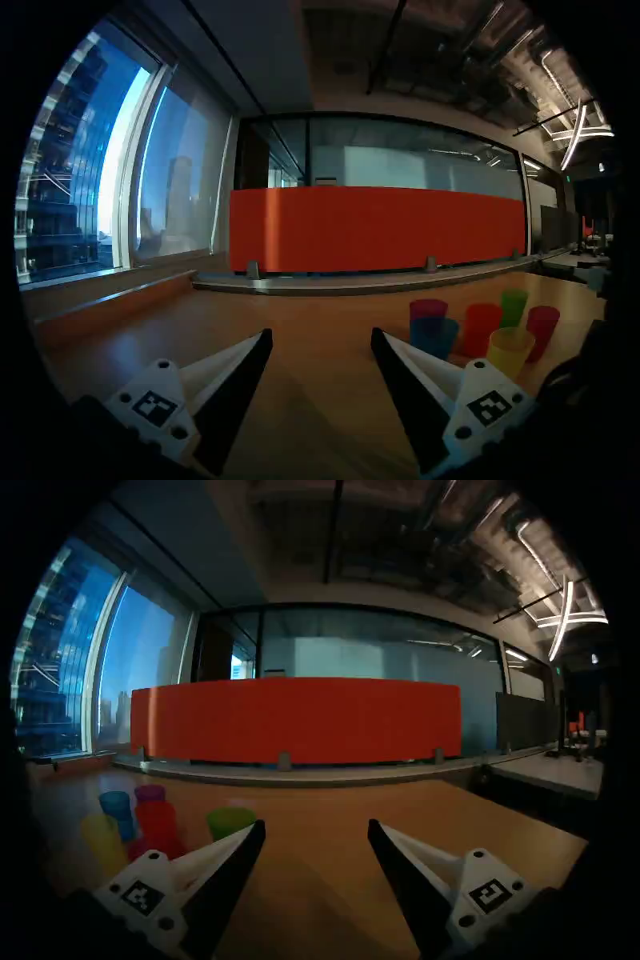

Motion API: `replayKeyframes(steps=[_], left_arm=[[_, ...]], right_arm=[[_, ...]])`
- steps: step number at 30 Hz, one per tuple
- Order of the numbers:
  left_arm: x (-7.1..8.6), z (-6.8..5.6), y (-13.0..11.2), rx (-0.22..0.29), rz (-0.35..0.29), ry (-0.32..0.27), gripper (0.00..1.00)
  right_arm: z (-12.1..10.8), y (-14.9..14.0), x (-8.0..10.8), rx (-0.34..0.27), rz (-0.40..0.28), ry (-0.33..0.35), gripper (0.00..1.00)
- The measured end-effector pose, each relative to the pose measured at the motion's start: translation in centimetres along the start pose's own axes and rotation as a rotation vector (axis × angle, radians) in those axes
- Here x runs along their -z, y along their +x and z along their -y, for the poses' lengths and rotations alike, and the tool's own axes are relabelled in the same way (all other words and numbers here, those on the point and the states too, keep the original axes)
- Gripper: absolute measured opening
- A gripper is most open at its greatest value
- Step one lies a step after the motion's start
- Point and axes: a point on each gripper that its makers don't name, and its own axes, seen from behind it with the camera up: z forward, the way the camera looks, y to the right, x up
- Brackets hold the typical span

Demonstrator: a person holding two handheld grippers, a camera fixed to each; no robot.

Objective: Pour water

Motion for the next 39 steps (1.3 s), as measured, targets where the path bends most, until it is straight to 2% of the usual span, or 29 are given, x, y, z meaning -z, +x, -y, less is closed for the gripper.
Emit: replayKeyframes(steps=[39], left_arm=[[-0.03,-0.07,-0.05,0.003,-0.001,-0.002,0.91]], right_arm=[[0.37,0.28,0.36,0.001,-0.002,0.013,0.99]])
